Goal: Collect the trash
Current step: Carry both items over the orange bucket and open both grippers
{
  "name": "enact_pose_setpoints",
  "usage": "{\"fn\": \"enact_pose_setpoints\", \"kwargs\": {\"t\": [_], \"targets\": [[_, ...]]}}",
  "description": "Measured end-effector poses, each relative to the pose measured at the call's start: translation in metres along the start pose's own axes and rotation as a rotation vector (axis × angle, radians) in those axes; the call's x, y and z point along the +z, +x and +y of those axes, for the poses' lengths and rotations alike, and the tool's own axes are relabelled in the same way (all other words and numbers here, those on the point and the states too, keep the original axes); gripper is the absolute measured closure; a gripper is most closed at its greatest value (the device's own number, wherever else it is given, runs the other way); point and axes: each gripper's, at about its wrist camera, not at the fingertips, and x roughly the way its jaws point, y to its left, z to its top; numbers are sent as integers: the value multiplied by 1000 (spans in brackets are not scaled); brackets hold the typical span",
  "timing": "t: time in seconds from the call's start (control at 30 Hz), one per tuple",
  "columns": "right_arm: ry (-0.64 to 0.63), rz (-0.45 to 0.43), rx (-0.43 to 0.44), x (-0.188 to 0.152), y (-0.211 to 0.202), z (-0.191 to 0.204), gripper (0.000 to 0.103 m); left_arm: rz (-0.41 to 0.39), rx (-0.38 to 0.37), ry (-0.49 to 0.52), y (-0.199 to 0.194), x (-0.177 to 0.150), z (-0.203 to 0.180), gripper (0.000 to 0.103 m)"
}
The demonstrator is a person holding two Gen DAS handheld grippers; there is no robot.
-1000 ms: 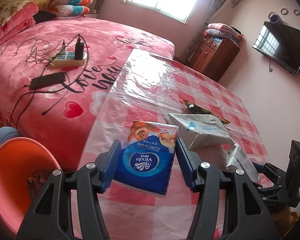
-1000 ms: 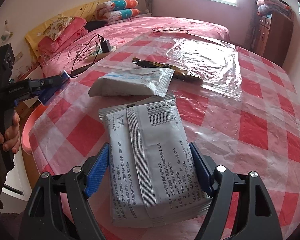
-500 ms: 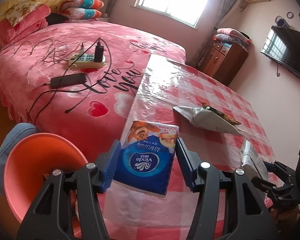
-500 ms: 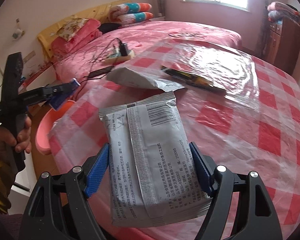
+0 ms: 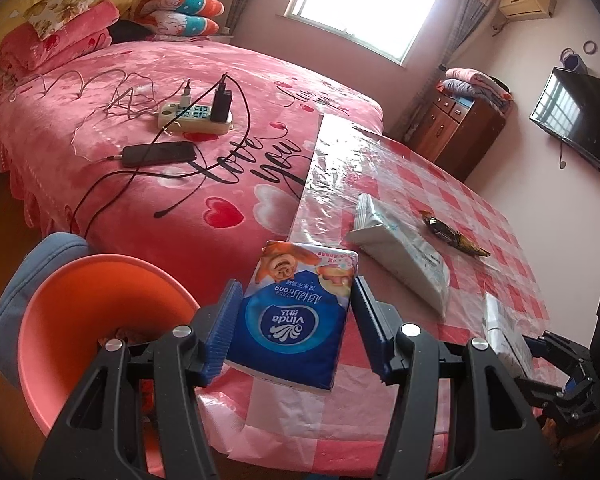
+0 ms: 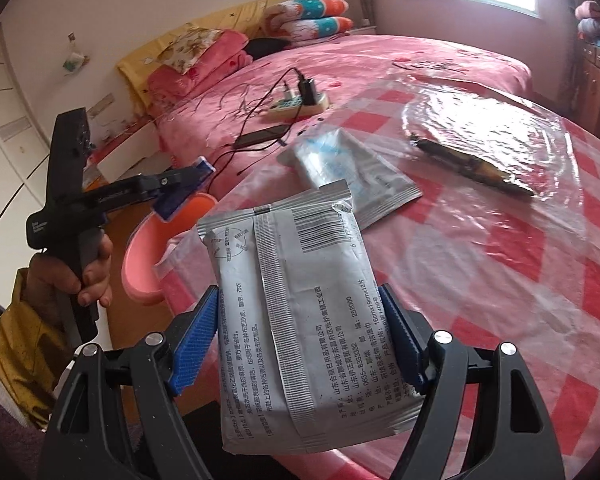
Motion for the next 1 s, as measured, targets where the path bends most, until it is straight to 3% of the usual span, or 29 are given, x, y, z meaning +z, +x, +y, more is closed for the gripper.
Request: {"fn": "enact_pose_setpoints", "kwargs": {"t": [0.4,0.7,1.0], "targets": [[-61,27,67,34,28,34,26,-39,36,-40,-22,-3,23,46],[-144,46,199,79,72,93,26,-57,131,-140,-41,-15,76,46],[-184,80,287,103,115,143,25,-38,195,-241,-44,-32,121,46]]}}
